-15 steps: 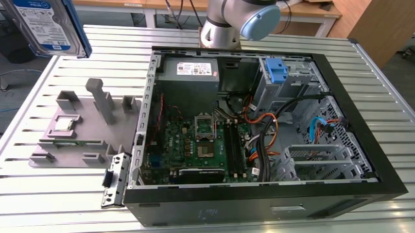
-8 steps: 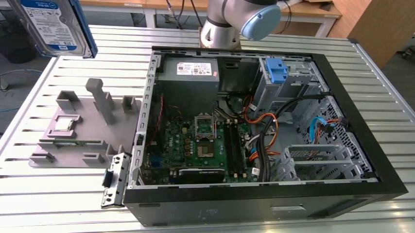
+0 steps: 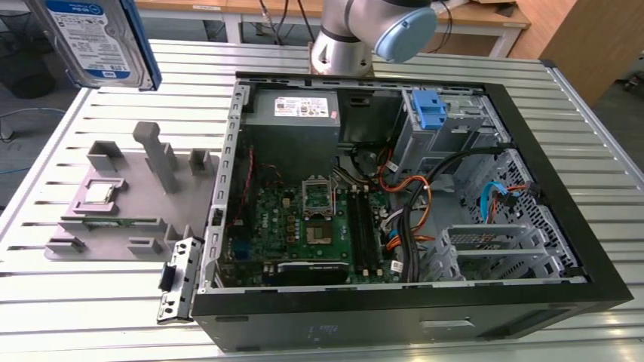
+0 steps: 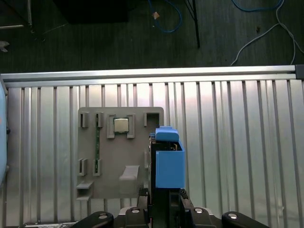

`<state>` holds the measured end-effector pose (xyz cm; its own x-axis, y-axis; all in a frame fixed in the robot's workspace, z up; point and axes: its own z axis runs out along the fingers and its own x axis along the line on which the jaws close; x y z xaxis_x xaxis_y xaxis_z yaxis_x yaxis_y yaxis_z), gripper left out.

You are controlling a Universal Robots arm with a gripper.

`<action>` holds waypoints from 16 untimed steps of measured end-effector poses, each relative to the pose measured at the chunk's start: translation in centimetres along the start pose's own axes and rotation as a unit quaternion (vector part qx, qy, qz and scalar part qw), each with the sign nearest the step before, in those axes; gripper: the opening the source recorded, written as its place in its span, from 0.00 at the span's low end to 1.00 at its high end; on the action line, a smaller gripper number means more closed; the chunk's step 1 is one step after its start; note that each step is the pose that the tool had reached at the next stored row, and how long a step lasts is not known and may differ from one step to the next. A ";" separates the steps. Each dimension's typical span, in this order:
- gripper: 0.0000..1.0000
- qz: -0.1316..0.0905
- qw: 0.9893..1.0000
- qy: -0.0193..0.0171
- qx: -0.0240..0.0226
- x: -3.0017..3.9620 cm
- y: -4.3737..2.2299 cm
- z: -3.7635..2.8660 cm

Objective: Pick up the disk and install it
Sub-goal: 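Pick up the disk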

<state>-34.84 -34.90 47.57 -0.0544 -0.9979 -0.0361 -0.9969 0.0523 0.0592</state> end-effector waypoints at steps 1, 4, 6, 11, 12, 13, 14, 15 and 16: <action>0.35 0.000 1.000 0.000 0.000 -0.01 -0.17 -0.01; 0.35 0.000 1.000 0.000 0.000 -0.04 -0.70 -0.04; 0.35 0.000 1.000 0.000 0.000 -0.05 -1.01 -0.05; 0.35 0.000 1.000 0.000 0.000 -0.09 -1.66 -0.09; 0.35 0.000 1.000 0.000 0.000 -0.09 -1.79 -0.10; 0.35 0.000 1.000 0.000 0.000 -0.11 -2.11 -0.12; 0.35 0.000 1.000 0.000 0.000 -0.12 -2.22 -0.12; 0.35 0.000 1.000 0.000 0.000 -0.12 -2.32 -0.13; 0.35 0.000 1.000 0.000 0.000 -0.13 -2.41 -0.13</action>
<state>-32.42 -34.90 47.57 -0.0544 -0.9979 -0.0360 -0.9969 0.0522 0.0593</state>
